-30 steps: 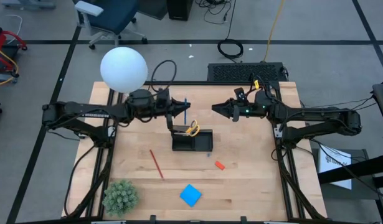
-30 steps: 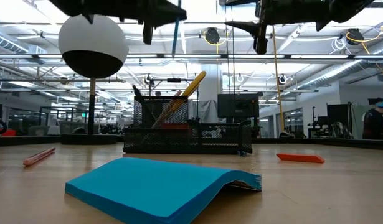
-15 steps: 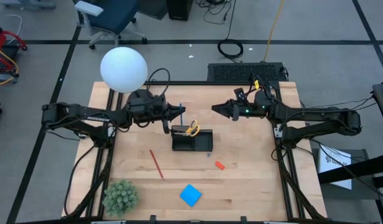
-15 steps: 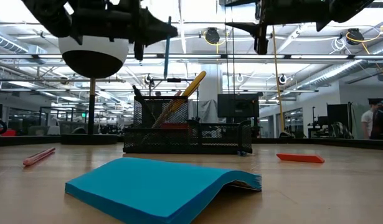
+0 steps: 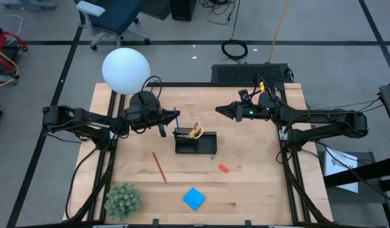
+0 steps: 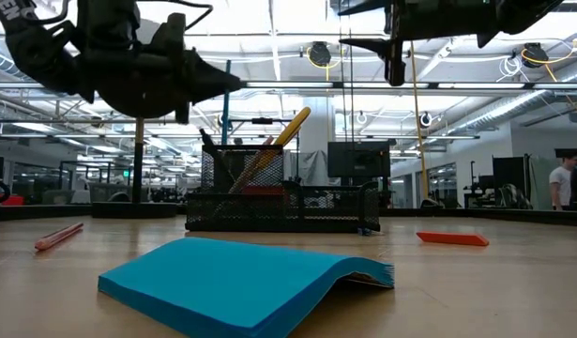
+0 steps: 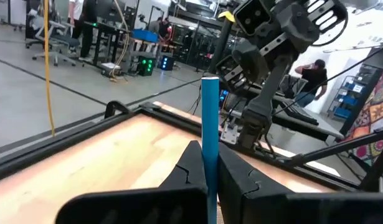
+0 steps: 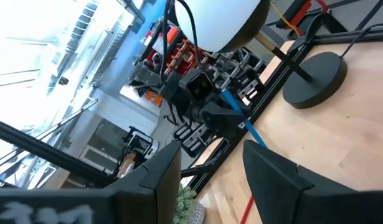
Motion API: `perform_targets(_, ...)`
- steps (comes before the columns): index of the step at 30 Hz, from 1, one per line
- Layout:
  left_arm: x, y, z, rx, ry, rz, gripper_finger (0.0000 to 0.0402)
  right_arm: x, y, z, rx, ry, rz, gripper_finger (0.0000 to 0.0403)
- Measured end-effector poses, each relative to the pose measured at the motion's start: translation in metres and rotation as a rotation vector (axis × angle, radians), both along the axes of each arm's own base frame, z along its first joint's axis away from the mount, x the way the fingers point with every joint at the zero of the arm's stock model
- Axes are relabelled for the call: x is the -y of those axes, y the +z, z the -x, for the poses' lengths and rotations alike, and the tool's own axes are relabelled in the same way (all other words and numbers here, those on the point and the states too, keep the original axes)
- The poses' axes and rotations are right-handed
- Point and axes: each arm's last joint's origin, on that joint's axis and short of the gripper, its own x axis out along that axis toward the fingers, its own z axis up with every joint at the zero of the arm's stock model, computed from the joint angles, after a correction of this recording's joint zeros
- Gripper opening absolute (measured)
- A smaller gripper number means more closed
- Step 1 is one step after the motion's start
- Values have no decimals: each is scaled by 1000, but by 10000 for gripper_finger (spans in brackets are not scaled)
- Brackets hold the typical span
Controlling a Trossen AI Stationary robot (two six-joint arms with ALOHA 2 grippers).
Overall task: Pick and place office supplies into organizer
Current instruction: Put the blue pencil into the desk organizer, then put the red pencil into the desk organizer
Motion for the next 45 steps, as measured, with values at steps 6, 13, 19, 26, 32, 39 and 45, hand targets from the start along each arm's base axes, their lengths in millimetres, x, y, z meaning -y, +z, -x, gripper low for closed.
perform_targets(6, 0, -2, 0, -12, -7, -8, 1, 1, -1, 0, -10, -8, -2, 160)
perform_targets(13, 0, -4, -1, -39, -22, -90, 1, 2, -2, 0, -15, -29, -3, 160)
perform_targets(19, 1, -5, -1, -57, -50, -174, 1, 2, -2, 0, -14, -31, -19, 160)
perform_targets(26, 6, -8, -3, -75, -114, -199, 2, 2, -1, 0, -13, -31, -20, 160)
perform_targets(32, 6, -8, -3, -77, -98, -191, 26, 2, -2, 0, -14, -31, -21, 160)
perform_targets(39, 6, -8, -3, -74, -96, -173, 72, 3, -2, 1, -14, -60, -20, 160)
perform_targets(45, 6, -8, -4, -61, -98, -111, 108, 3, -2, 1, -15, -60, -20, 160)
